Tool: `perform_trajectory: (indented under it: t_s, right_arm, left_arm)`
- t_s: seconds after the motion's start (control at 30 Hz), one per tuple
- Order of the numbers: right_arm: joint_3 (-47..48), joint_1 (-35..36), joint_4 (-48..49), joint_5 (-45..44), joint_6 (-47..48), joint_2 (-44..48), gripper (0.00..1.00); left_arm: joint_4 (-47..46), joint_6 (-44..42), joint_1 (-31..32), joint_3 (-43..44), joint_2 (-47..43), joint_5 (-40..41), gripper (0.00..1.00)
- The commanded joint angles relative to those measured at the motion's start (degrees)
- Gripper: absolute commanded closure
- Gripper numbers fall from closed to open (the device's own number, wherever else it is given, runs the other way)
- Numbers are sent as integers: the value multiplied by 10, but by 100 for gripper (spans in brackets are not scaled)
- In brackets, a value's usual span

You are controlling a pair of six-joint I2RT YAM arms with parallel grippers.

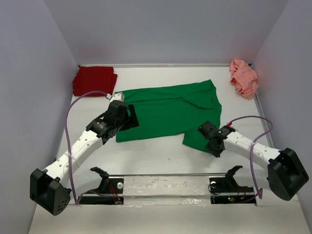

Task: Fold and stack the t-shirts
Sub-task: Fold the tshirt

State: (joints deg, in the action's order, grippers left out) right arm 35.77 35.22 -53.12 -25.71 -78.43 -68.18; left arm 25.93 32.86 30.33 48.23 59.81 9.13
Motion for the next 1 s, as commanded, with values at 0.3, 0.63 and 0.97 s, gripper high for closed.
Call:
perform_trajectory:
  t_s: [0.3,0.63,0.97]
  right_arm:
    - [26,-4,-19,9,-29,-25,66]
    - [61,-4,-27,-3,-22,-71,66]
    - [42,-4,-15,-10,-34,-83,75]
  left_arm:
    - [-6,-13,2,-2,-11,-18,13]
    - [-5,-13,4,-1,-22,-24,13]
    - [-2,-13,18,-1,-27,-21,12]
